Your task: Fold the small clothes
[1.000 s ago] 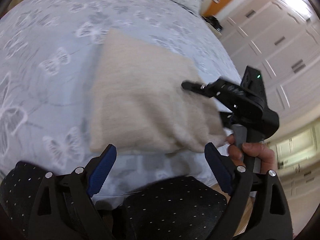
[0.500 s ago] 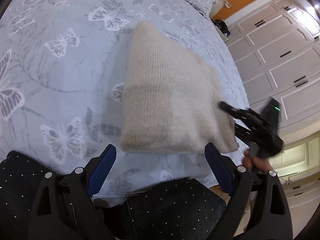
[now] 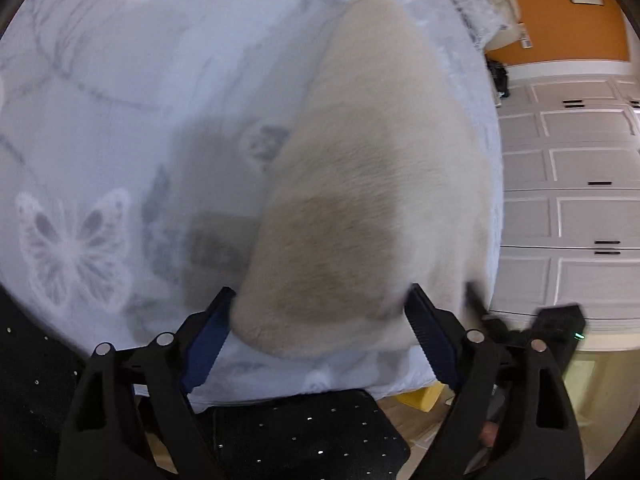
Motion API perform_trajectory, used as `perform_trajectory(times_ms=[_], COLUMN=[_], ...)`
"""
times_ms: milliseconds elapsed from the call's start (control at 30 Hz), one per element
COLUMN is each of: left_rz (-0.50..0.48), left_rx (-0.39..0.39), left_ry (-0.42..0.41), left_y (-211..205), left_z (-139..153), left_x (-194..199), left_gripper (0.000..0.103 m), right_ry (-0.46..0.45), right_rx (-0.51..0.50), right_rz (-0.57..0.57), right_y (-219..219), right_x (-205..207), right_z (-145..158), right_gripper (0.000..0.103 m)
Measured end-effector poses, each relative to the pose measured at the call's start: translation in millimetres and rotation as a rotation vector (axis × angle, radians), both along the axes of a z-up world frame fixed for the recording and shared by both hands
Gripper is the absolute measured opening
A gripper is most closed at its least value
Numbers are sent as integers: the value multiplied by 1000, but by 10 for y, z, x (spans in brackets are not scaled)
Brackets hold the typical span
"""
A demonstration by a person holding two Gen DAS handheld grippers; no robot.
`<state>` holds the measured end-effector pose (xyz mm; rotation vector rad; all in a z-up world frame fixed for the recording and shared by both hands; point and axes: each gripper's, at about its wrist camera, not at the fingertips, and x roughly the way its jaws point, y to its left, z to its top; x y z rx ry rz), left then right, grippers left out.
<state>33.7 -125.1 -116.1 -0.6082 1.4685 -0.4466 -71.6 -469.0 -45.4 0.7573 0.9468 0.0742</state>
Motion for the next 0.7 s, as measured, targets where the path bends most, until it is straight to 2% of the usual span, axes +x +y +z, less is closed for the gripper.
perform_trajectory(times_ms=[67, 133, 167, 233, 267, 367, 400, 467, 533, 600, 633, 667, 700], left_rz=[-40, -94, -108, -121, -115, -84, -77, -66, -44, -31, -33, -42, -56], left_rx=[51, 124, 138, 158, 157, 124, 121, 113, 85, 41, 12, -9, -21], left_ry=[-67, -125, -128, -132, -133, -106, -93, -51, -26, -21, -28, -33, -33], left_y=[-30, -104, -131, -167, -164, -149, -143, -146, -173, -174, -178, -187, -200], left_z=[61, 84, 76, 70, 85, 103, 91, 34, 7, -34, -38, -35, -22], left_x=[-30, -62, -68, -75, -72, -53, -35, 18, 68, 98, 119, 145, 155], left_gripper=[83, 84, 84, 83, 84, 87, 87, 90, 93, 93, 84, 72, 51], right_ry=[-35, 81, 136, 97, 82, 39, 35, 36, 61, 133, 163, 182, 189], right_rx=[20, 4, -5, 16, 19, 11, -5, -49, -90, -35, -8, -3, 6], right_rz=[-35, -15, 16, 5, -7, -64, -85, -122, -138, -105, -92, -85, -71], right_y=[-141, -185, -150, -153, -169, -202, -211, -208, -170, -145, -105, -61, 4], right_x=[-94, -45, -23, -61, -73, -166, -204, -276, -304, -184, -135, -102, -44], right_z=[12, -325, -521, -438, -375, -168, -117, -54, -99, -286, -403, -478, -539], right_gripper=[14, 14, 14, 17, 23, 27, 33, 75, 81, 81, 80, 70, 63])
